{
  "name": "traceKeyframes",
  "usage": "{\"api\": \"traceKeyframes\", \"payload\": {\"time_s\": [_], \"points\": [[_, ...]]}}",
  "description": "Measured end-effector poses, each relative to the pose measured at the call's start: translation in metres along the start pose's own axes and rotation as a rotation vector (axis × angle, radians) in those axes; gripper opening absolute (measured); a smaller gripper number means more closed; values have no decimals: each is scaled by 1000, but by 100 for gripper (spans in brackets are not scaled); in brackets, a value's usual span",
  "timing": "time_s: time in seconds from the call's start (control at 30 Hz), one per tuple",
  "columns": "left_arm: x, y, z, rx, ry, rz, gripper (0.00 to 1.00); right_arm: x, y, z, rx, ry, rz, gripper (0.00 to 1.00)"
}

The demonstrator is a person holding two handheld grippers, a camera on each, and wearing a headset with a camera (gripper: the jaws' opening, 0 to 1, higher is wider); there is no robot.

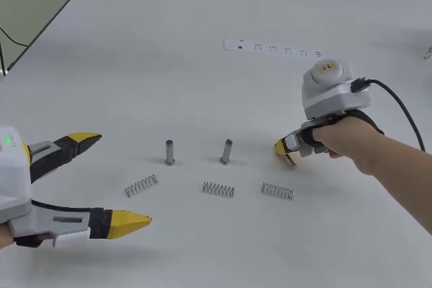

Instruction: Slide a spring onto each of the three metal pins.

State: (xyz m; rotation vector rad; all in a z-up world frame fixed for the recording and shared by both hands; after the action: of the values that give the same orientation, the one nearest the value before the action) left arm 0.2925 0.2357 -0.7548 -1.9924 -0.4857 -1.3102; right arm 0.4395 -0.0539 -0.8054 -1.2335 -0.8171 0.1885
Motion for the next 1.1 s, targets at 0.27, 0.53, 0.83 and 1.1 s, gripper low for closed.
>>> {"api": "traceKeyframes", "payload": {"time_s": [0.27, 0.53, 0.83, 1.1], "points": [[0, 0, 0, 4, 2, 4, 97, -2, -3, 4, 16, -39, -33, 5], [1, 1, 0, 5, 4, 2, 97, -2, -10, 6, 38, -58, -101, 5], [3, 2, -1, 4, 6, 0, 97, 1, -18, 11, 43, -93, -187, 5], [2, 2, -1, 3, 9, 3, 97, 2, -22, 14, 32, -139, -228, 5]]}}
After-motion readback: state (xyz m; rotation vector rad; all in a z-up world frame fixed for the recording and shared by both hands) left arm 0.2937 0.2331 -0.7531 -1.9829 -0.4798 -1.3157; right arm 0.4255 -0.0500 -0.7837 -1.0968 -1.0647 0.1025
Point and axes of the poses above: the centre of the closed fingertips' face, and the gripper's own axes: y roughly forward along the fingers, z roughly to its left, x roughly out of its top, the point moved 6 cm from there along -y, roughly backward along the fingers, and after that the axes turned 10 degrees about -y, right-handed, at the moved point
